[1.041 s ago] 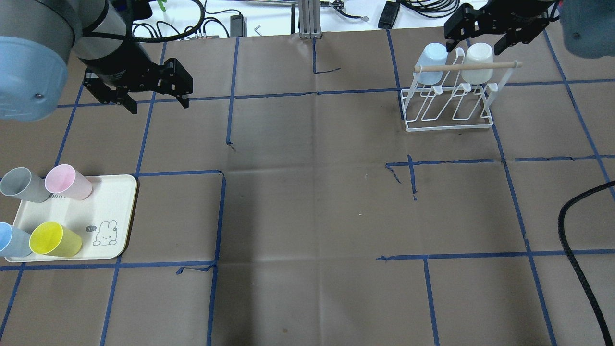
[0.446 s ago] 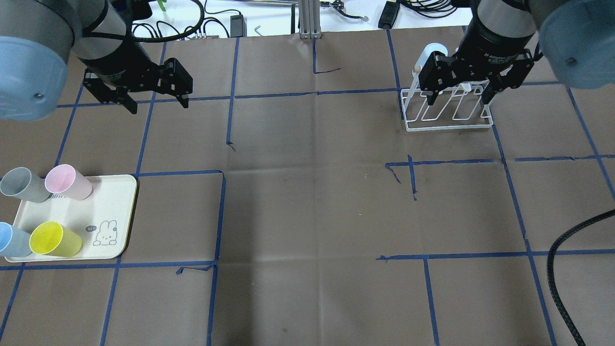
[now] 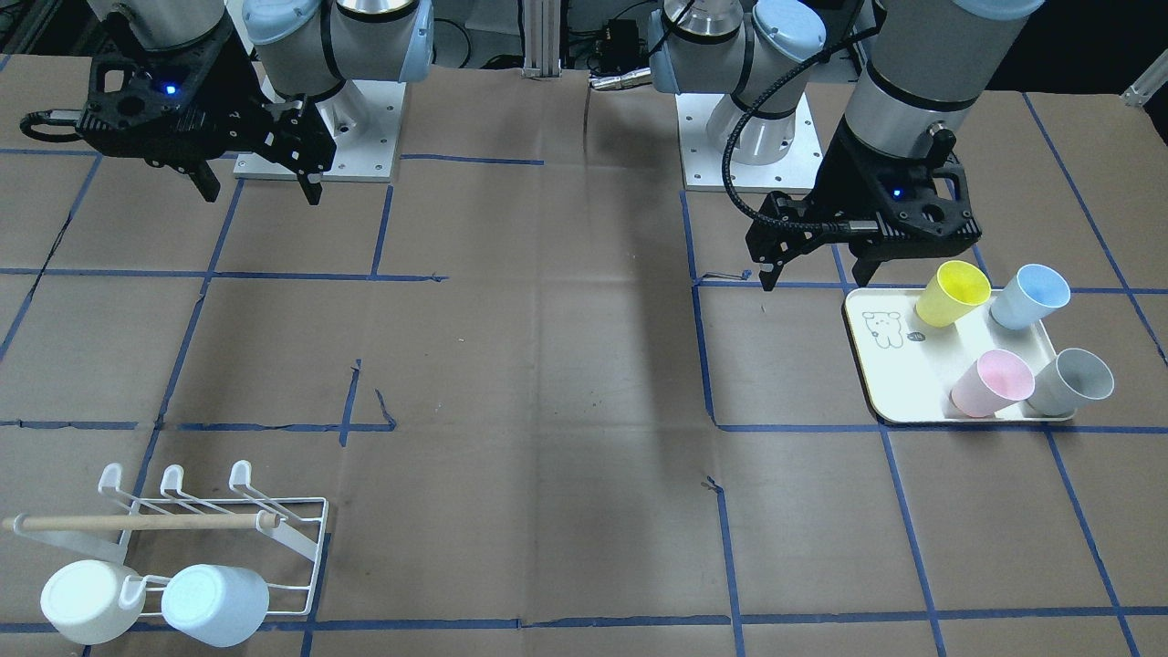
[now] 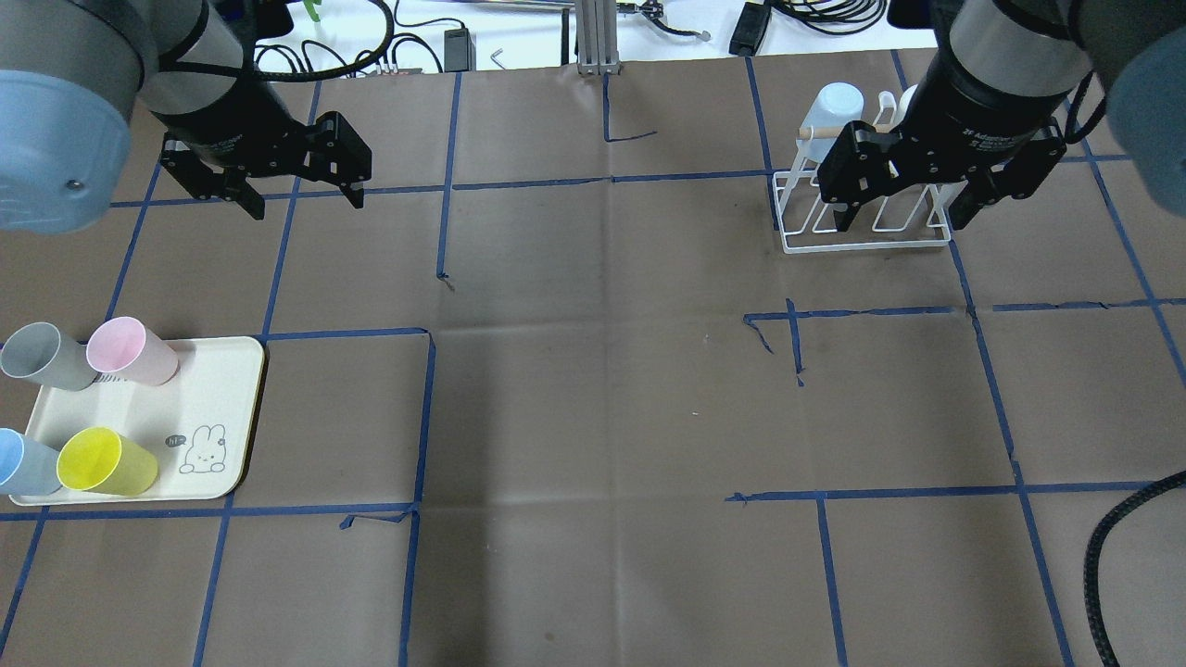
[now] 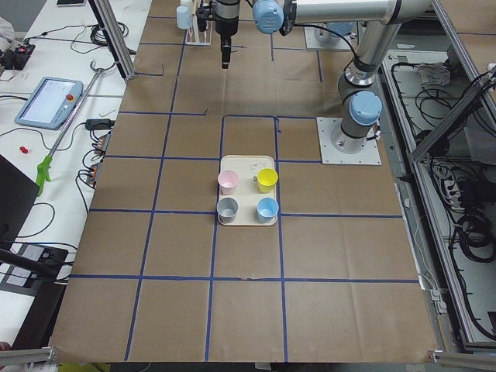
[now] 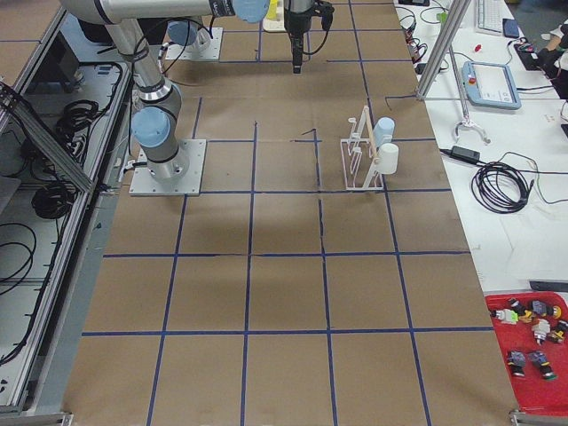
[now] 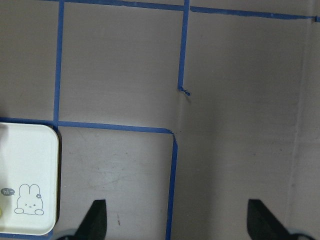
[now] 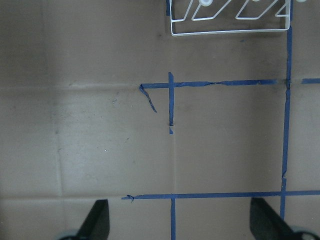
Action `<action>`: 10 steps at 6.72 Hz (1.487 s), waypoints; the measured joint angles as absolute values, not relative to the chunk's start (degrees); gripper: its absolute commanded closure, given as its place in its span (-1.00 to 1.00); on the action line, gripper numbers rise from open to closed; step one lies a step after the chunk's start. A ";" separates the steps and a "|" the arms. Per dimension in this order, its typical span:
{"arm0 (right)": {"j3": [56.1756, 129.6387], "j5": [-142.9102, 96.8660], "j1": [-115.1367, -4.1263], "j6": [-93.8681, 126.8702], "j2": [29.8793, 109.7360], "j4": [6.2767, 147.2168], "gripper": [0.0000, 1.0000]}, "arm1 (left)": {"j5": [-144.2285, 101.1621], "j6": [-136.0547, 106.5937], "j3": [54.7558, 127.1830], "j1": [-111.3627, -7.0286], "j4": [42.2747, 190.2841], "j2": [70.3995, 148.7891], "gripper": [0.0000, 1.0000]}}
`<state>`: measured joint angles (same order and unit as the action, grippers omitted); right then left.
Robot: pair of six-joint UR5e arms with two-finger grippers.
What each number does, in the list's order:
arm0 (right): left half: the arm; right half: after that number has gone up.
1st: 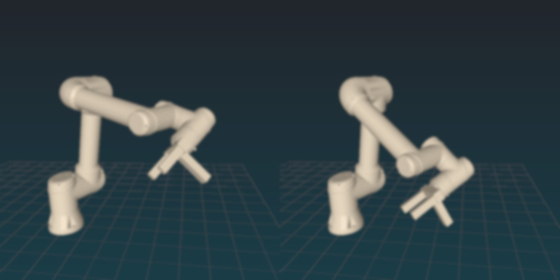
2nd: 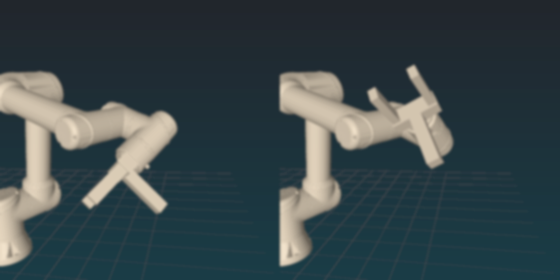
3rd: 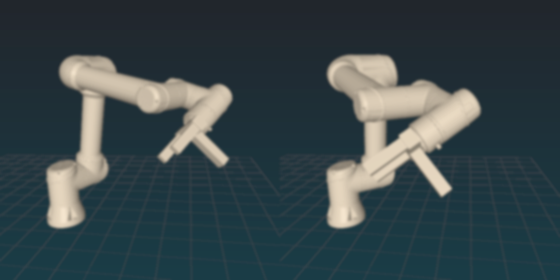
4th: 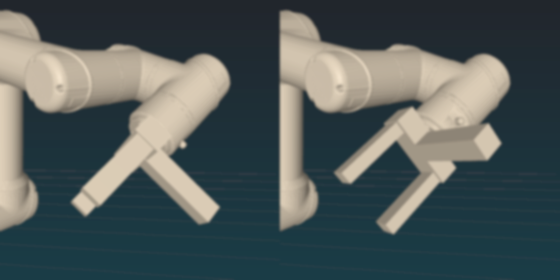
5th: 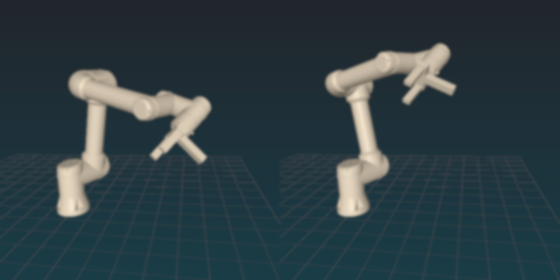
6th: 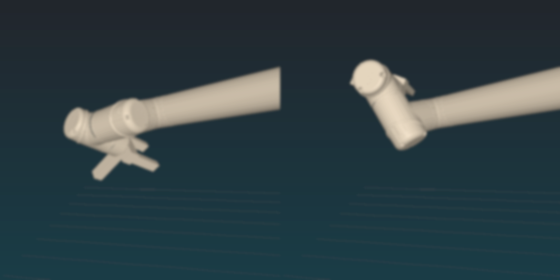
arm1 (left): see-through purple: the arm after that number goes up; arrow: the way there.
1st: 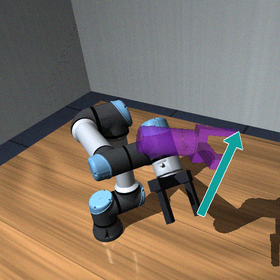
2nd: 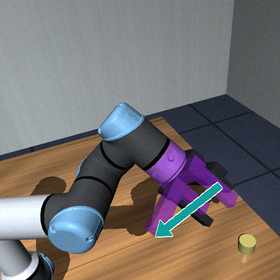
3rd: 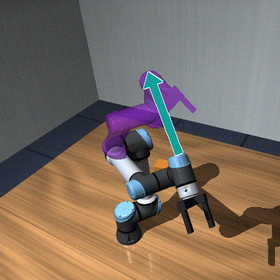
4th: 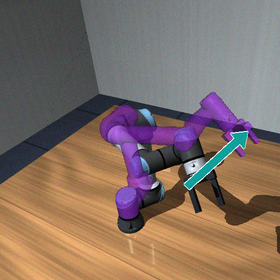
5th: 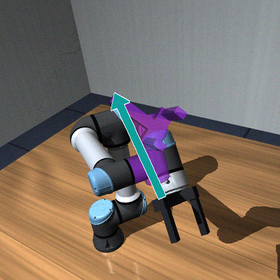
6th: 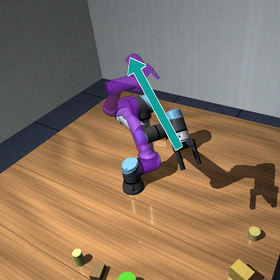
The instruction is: Transfer IKEA cup to right arm and place on rack
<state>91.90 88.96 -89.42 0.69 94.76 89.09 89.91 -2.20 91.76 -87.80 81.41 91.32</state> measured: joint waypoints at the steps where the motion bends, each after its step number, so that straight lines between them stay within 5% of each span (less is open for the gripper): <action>1: 92.00 88.90 -89.51 0.68 94.71 89.19 -1.00 | 89.91 -2.20 91.76 -87.80 81.40 91.32 -0.99; 10: 91.92 88.97 -89.55 0.53 93.72 89.30 -1.00 | 89.95 -2.22 91.44 -87.71 82.33 91.49 -0.99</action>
